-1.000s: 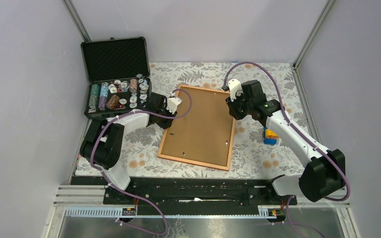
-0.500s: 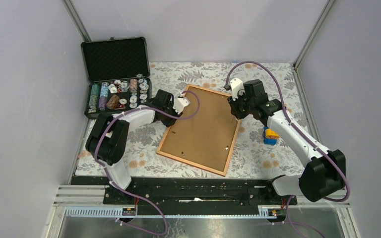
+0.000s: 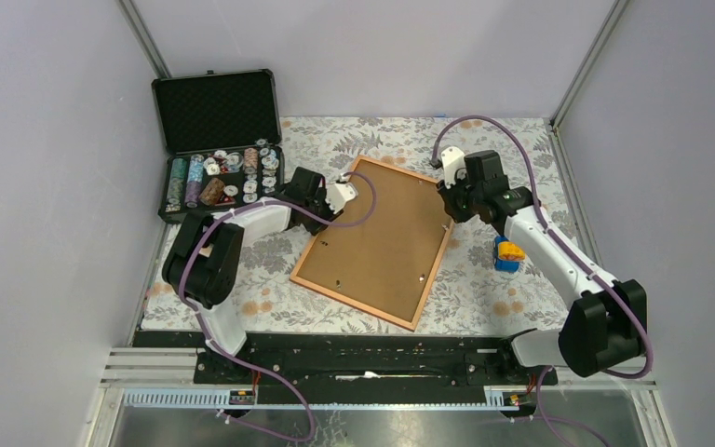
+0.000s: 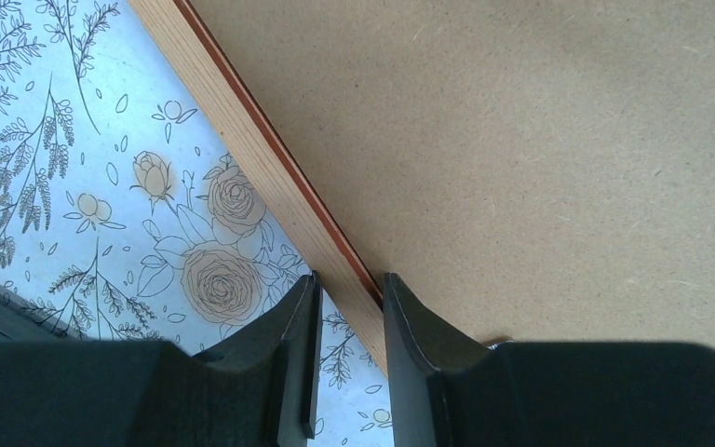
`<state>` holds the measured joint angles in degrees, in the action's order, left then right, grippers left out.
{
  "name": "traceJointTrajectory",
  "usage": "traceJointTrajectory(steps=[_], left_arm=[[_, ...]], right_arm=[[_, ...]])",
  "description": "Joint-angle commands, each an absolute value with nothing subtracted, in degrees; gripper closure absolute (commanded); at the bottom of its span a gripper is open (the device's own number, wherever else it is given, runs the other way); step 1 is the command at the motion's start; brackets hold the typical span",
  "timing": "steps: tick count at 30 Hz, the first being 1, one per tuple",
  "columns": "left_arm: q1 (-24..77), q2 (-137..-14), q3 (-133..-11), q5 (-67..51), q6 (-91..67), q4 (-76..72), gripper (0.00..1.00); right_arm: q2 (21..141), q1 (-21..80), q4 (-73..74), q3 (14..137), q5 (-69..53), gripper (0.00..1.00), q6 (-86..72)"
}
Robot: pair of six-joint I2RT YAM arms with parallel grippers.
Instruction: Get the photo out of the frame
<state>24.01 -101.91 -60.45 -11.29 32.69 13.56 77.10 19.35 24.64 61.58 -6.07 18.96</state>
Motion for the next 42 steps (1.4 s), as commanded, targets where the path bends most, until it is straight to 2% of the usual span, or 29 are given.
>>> traceJointTrajectory(steps=[1,25,42], left_arm=[[24.1,-101.0,-57.5,-11.2,34.0,16.2,0.85],[24.1,-100.8,-55.0,-11.7,29.3,12.0,0.84],[24.0,-101.6,-55.5,-10.7,29.3,12.0,0.84]], right_arm=[[78.6,18.8,20.0,61.4,-4.2,1.00,19.9],[87.7,18.8,11.0,59.2,-0.8,1.00,23.6],[83.8,18.8,18.1,59.0,-5.9,1.00,21.1]])
